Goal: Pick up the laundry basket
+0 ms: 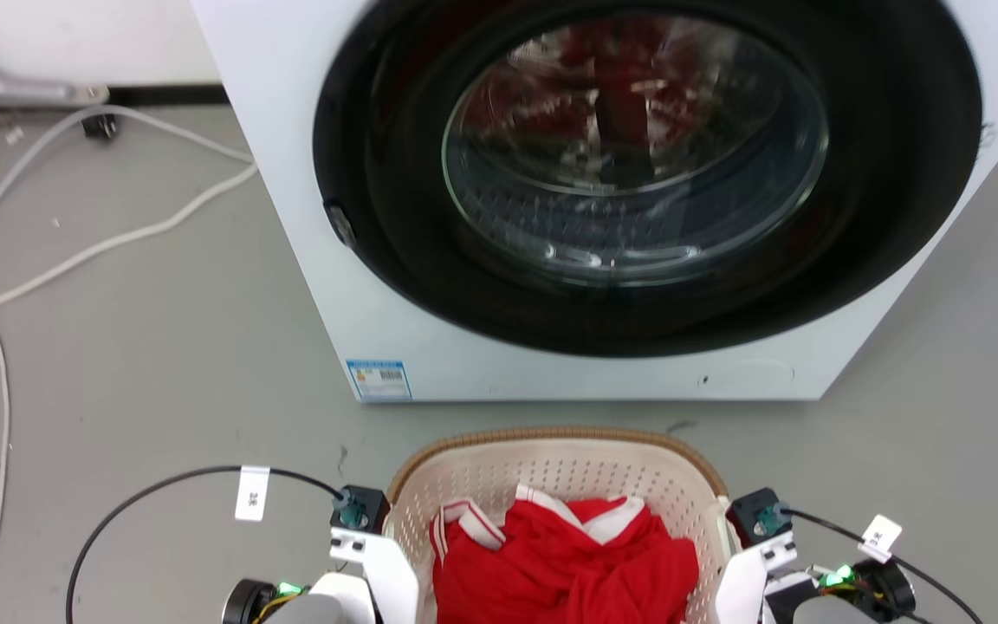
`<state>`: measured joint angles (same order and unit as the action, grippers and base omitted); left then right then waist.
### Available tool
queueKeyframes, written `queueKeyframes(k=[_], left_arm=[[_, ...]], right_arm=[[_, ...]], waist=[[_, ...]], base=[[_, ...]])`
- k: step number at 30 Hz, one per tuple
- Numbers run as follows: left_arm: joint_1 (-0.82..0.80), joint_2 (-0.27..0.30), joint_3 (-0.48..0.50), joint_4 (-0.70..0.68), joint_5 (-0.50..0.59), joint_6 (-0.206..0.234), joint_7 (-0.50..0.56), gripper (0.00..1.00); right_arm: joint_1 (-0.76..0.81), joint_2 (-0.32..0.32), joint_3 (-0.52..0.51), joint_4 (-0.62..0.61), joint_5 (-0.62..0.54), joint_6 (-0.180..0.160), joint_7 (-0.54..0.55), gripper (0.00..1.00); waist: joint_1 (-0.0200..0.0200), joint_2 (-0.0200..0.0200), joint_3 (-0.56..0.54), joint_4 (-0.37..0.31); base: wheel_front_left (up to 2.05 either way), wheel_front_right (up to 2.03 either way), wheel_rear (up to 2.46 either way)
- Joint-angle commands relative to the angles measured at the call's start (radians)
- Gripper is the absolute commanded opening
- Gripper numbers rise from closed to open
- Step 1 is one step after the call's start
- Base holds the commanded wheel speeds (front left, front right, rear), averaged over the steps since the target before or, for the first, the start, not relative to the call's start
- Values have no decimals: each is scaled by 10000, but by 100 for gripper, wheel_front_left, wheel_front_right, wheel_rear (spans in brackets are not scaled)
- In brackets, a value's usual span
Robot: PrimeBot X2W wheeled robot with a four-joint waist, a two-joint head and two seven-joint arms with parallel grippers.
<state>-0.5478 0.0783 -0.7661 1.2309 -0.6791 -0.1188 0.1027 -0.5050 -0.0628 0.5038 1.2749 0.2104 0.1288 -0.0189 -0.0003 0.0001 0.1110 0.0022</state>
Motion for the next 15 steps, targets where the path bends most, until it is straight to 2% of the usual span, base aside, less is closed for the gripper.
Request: queueKeyframes(k=[1,15], left_arm=[[126,-295,-172,-233,-65,-197,20,0],[493,-32,-880,-174,-832,-196,271,0]], right_arm=[[125,226,227,-189,122,35,15,0],[637,234,1507,-327,1403,74,615,0]], waist=[[3,-1,-402,33],[3,-1,-1349,-269]], base=[[0,0,0],[0,0,0]])
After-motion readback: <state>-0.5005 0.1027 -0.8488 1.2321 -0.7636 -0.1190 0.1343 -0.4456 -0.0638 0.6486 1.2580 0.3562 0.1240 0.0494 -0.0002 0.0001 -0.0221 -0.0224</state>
